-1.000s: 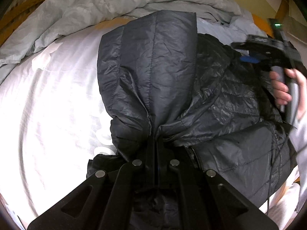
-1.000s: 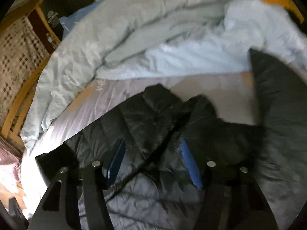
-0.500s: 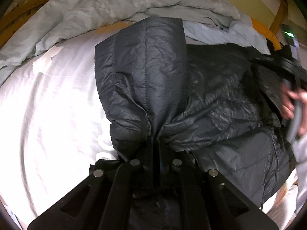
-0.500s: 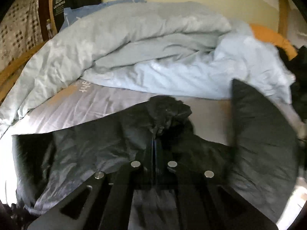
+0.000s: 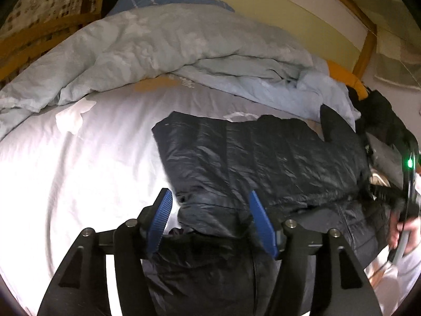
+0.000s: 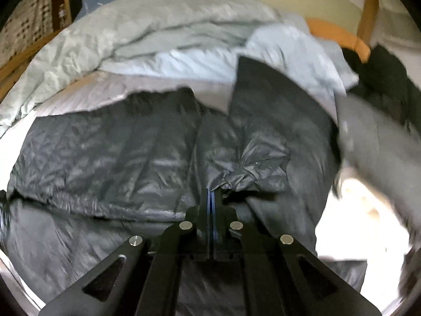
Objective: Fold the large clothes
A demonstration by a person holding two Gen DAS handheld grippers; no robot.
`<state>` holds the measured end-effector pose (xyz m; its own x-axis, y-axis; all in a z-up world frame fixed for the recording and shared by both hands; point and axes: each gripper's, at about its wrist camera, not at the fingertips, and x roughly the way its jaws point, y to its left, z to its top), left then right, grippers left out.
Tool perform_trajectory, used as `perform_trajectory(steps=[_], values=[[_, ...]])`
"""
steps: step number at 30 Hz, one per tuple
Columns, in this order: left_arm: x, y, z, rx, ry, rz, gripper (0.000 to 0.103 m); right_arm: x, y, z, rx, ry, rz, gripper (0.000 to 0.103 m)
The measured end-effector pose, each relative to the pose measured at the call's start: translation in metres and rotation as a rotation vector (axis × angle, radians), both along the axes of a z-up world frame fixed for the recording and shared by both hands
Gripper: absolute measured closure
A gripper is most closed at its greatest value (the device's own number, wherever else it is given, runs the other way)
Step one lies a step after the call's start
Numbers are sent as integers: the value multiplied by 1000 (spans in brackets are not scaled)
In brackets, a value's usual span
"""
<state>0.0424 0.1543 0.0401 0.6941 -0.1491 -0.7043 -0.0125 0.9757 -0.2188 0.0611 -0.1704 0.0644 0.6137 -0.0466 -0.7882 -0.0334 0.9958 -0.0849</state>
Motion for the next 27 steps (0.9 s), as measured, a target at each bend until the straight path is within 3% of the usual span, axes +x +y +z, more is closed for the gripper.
perform_trajectory(steps=[5,8,13,17,20,23,26,27], values=[[19,3,-27,120,65,142,43,-11,-29,-20,103,86,-19,102],[24,9,-36,88,85,147,43,-19,-40,-16,102,74,-31,102],[24,8,-31,58,46,128,43,-33,-61,-8,83,55,-64,100],[20,3,-27,84,6,169,43,-31,-73,4,236,29,-49,97],[23,5,-30,42,13,139,43,-24,-76,13,307,-15,-46,97],[30,2,-39,49,63,118,43,-8,-63,9,311,18,28,97],[42,-3,-60,152,190,177,36,13,-54,-17,241,123,7,97],[46,-1,-68,139,219,178,36,18,-53,-25,206,132,-12,97]])
